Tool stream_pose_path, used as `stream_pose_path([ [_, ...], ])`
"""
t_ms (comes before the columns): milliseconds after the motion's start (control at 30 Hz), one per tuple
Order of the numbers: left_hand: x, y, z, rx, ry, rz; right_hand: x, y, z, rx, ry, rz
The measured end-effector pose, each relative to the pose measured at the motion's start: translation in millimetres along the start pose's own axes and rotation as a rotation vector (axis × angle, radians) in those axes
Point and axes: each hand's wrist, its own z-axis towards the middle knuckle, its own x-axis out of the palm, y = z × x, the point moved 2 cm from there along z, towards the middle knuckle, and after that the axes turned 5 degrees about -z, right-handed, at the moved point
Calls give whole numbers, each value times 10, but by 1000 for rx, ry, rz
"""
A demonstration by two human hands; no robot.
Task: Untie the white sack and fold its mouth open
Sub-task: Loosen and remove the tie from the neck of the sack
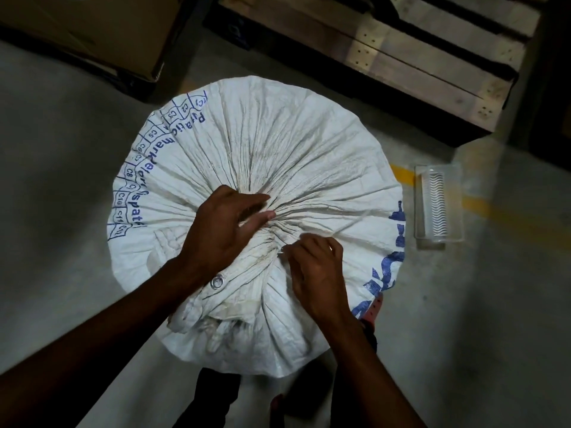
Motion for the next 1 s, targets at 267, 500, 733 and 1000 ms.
stream_pose_path([
  [267,-117,-59,-1,-84,272,326,-146,-28,-142,-16,54,286],
  [500,-149,-136,92,16,341,458,-315,-65,-289,-52,89,415],
  [733,-213,-75,185,273,323,592,-263,-62,-278,-29,81,381],
  [1000,-214,-123,191,320,347,538,-210,-66,-282,-24,90,361],
])
